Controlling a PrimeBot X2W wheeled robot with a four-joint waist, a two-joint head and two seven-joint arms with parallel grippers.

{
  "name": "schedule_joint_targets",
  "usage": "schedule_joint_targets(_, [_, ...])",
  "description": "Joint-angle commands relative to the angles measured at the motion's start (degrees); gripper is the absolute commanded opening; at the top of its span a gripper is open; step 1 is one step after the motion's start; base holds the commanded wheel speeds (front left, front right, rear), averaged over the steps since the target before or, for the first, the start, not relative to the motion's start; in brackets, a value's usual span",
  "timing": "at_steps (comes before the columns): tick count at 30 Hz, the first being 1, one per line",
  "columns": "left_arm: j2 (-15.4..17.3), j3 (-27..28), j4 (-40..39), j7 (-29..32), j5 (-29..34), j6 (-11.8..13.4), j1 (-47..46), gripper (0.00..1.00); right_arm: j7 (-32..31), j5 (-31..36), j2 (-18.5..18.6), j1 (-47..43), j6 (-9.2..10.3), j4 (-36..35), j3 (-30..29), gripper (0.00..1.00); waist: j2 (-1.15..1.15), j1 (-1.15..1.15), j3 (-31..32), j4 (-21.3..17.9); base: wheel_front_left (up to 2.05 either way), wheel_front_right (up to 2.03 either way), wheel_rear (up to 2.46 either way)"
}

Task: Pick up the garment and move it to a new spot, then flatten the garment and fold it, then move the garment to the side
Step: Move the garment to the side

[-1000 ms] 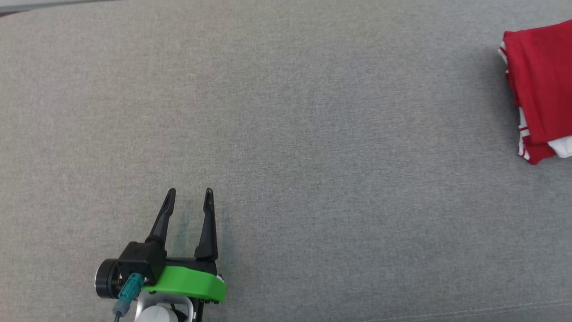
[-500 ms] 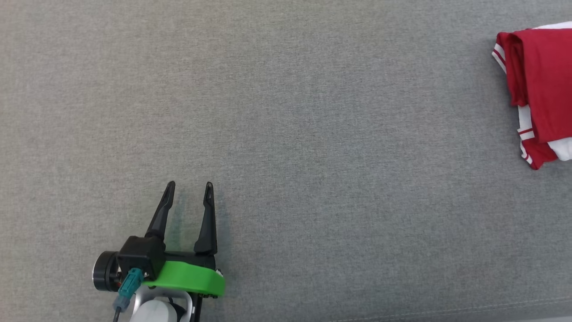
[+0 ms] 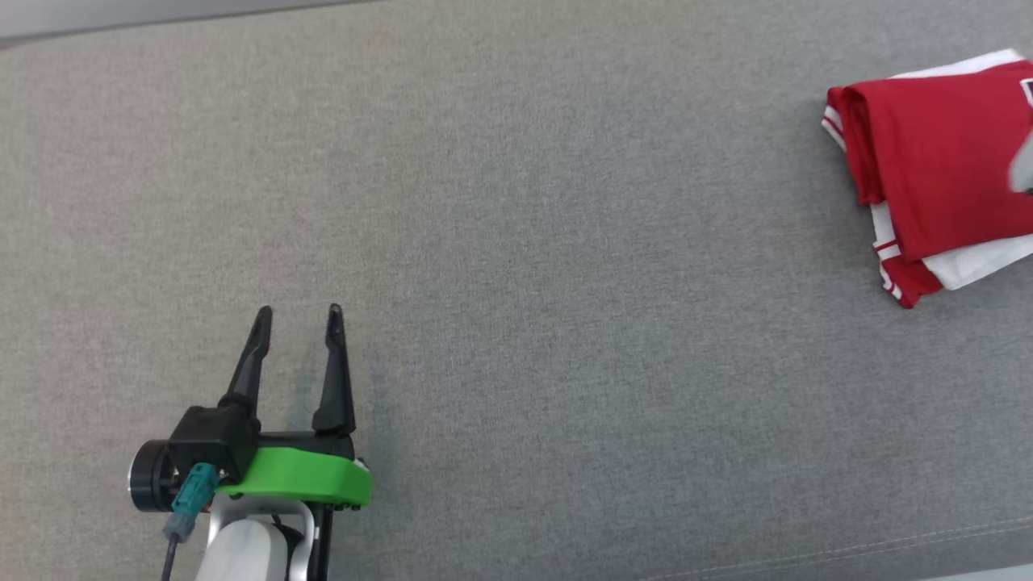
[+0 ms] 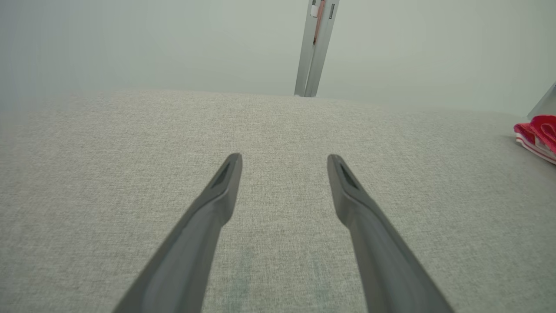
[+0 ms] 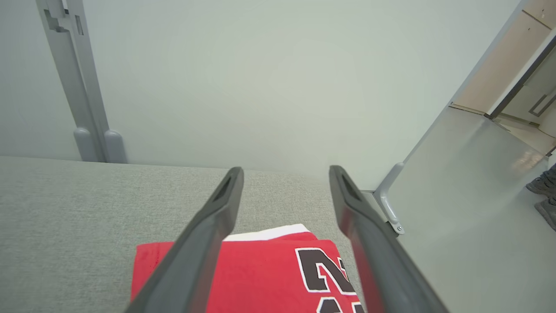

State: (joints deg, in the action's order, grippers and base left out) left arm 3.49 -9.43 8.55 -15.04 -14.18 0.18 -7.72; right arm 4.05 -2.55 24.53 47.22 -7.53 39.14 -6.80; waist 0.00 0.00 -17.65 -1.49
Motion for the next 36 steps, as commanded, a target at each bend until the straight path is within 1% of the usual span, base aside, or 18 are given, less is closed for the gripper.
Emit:
schedule_joint_targets(1, [0.57,0.87,0.59,-0.15,-0.55,0.28,-0.64,1.0,1.23,-0.95,-1.58,-1.41,0.1,-0.2,1.3,1.0,0.0,0.0,3.66,-1.31,0.0,0.0,0.0])
schedule_joint_targets(6, [0.54,2.92,2.9,-0.16,-0.73,0.64,-0.48,1.0,5.1,-3.64,-6.35,-4.83,0.1,-1.11,4.59,1.0,0.0,0.0,8.23,-1.66,0.0,0.0,0.0])
schedule_joint_targets(8, [0.33,3.79,3.57,-0.16,-1.5,0.88,0.34,1.0,6.53,-4.53,-8.23,-6.88,0.1,-1.91,5.2,1.0,0.0,0.0,9.88,-1.65,0.0,0.0,0.0])
schedule_joint_targets(11, [0.01,4.83,4.11,-0.16,-2.59,0.42,2.0,1.0,8.08,-5.78,-11.34,-11.32,0.1,-3.75,5.17,1.0,0.0,0.0,12.35,-1.63,0.0,0.0,0.0])
schedule_joint_targets(12, [-0.02,5.08,4.24,-0.16,-2.72,0.57,2.3,1.0,8.37,-5.95,-11.96,-12.35,0.1,-4.26,5.08,1.0,0.0,0.0,12.81,-1.59,0.0,0.0,0.0])
schedule_joint_targets(13, [-0.08,5.45,4.33,-0.16,-2.85,0.85,2.92,1.0,8.83,-6.36,-13.41,-14.53,0.1,-5.31,5.21,1.0,0.0,0.0,13.59,-1.57,0.0,0.0,0.0])
schedule_joint_targets(18, [-0.17,5.75,4.22,-0.16,-0.34,1.46,5.43,1.0,9.77,-5.41,-17.49,-22.5,0.1,-9.85,6.68,1.0,0.0,0.0,15.48,-1.44,0.0,0.0,0.0])
schedule_joint_targets(21, [-0.25,5.99,4.05,-0.16,0.08,1.55,6.97,1.0,10.02,-4.83,-19.44,-27.36,0.1,-13.35,6.91,1.0,0.0,0.0,16.19,-1.27,0.0,0.0,0.0])
schedule_joint_targets(24, [-0.35,5.8,4.32,-0.16,-0.16,1.7,8.34,1.0,10.28,-4.65,-20.83,-31.53,0.1,-16.52,7.02,1.0,0.0,0.0,16.7,-0.94,0.0,0.0,0.0])
schedule_joint_targets(28, [-0.42,4.63,4.59,-0.16,0.25,1.17,9.59,1.0,10.17,-4.25,-21.52,-36.67,0.1,-19.77,7.73,1.0,0.0,0.0,17.23,-0.09,0.0,0.0,0.0])
schedule_joint_targets(33, [-0.47,4.6,4.22,-0.16,-0.75,1.61,10.81,1.0,10.31,-8.83,-21.53,-40.61,0.1,-21.76,10.03,1.0,0.0,0.0,17.83,0.78,0.0,0.0,0.0])
schedule_joint_targets(36, [-0.52,4.21,4.39,-0.16,-1.22,1.74,11.16,1.0,10.46,-9.77,-21.59,-41.6,0.1,-21.73,10.79,1.0,0.0,0.0,18.07,1.26,0.0,0.0,0.0])
